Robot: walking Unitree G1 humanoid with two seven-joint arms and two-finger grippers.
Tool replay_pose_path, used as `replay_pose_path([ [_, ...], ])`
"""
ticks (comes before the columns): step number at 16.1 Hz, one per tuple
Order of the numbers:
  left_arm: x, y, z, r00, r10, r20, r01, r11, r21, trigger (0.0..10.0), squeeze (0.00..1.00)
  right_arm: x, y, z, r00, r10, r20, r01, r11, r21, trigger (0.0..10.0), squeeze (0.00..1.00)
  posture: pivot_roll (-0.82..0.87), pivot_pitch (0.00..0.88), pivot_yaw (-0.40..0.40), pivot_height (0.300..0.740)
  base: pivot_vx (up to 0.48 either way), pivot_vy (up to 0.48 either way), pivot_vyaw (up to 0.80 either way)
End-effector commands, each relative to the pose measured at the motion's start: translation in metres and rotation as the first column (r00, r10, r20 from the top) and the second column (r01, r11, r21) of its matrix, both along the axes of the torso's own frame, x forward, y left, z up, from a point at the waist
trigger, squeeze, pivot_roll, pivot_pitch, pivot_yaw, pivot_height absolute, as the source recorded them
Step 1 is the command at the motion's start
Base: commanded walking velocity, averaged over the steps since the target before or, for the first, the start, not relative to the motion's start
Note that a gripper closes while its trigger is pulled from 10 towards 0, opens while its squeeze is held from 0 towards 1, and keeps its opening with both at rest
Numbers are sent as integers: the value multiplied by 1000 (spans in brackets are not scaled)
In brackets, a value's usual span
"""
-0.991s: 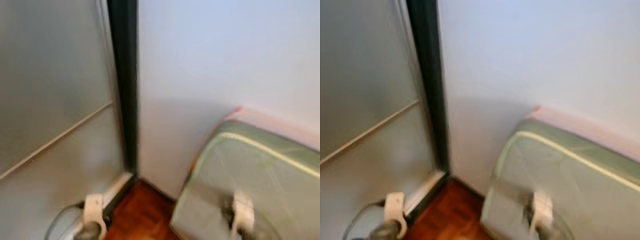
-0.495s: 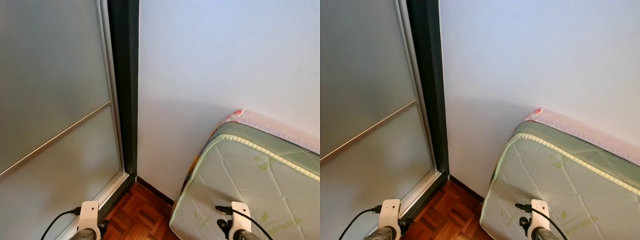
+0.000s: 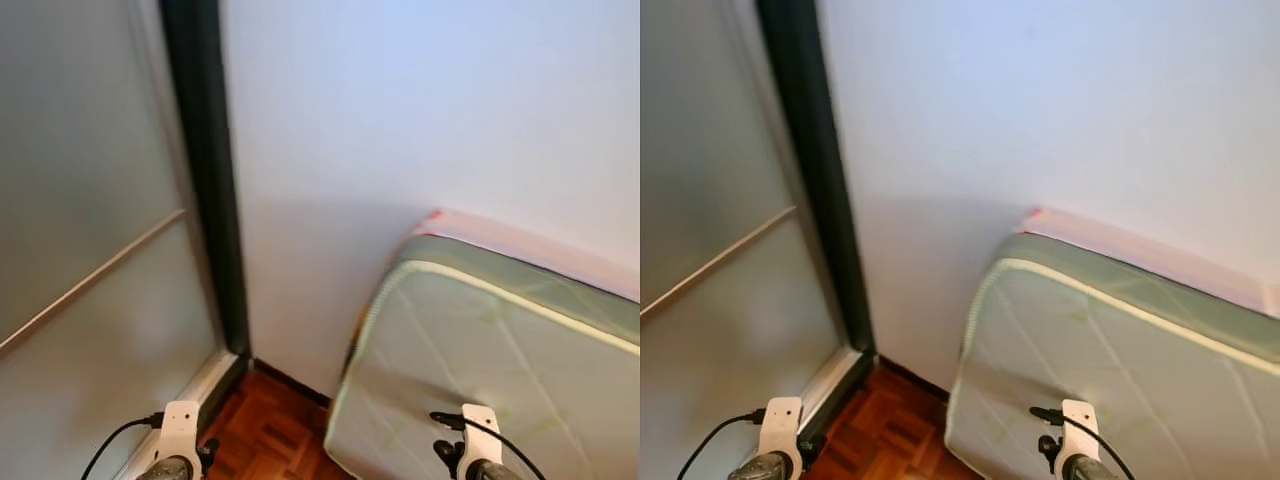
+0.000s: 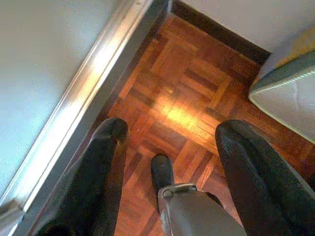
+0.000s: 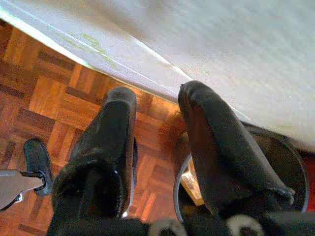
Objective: Clean up the room
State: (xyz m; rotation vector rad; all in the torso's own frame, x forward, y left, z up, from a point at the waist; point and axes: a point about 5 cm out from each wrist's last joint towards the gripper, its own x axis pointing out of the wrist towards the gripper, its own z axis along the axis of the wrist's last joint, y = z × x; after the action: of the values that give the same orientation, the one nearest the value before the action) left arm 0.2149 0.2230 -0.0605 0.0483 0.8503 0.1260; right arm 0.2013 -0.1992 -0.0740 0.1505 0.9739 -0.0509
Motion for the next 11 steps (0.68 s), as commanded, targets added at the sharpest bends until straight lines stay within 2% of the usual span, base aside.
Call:
replay_pose_path([
  [1, -1, -2, -1, 1000, -22, -13, 22, 1000, 0, 10000, 0, -3, -5, -1, 1000, -2, -15, 2, 1000, -11, 10000, 0, 104, 0, -125, 740, 0, 0, -763],
  [7, -2, 0, -2, 1000, -14, -26, 14, 1000, 0, 10000, 0, -3, -3, -1, 1000, 7, -21, -7, 1000, -7, 10000, 0, 92, 0, -115, 740, 0, 0, -763],
  [10, -2, 0, -2, 999, -13, -39, 13, 1000, 2, 10000, 0, -3, -3, -1, 1000, 9, -26, -9, 1000, -5, 10000, 0, 96, 0, -115, 740, 0, 370, -763],
  [11, -2, -1, -2, 999, -25, -34, 26, 1000, 10, 10000, 0, -3, -4, -1, 1000, 10, -27, -10, 1000, -4, 10000, 0, 98, 0, -116, 740, 0, 0, -763],
])
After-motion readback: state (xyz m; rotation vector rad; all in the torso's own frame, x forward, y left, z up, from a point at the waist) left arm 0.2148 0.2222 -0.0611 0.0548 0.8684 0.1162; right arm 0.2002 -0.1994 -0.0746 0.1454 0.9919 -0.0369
